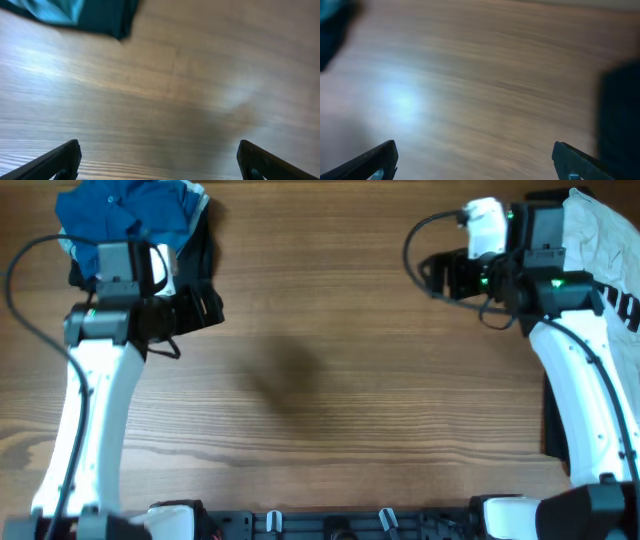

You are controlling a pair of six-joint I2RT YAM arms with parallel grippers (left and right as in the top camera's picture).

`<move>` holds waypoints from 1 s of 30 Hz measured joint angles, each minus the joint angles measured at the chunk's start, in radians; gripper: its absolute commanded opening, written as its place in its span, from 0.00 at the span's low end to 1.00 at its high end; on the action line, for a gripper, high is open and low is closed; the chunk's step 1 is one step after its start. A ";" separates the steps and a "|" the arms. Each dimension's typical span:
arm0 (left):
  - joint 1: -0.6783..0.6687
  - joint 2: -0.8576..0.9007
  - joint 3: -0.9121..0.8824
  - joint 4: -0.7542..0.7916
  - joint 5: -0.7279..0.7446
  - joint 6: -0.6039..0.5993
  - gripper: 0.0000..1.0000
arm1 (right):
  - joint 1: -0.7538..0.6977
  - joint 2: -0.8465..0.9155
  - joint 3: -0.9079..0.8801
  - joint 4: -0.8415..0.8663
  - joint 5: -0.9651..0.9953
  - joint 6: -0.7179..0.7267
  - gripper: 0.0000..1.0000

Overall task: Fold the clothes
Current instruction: 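Reach the right gripper to the white T-shirt on the right and grasp it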

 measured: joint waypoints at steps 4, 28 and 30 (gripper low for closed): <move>0.000 0.062 0.000 0.005 0.026 0.002 1.00 | -0.212 0.020 0.000 0.076 0.147 0.082 0.95; -0.105 0.064 0.000 0.027 0.040 0.012 1.00 | -0.515 0.536 0.007 0.307 0.201 0.149 0.61; -0.105 0.064 0.000 0.027 0.040 0.012 1.00 | -0.517 0.548 0.007 0.312 0.203 0.149 0.61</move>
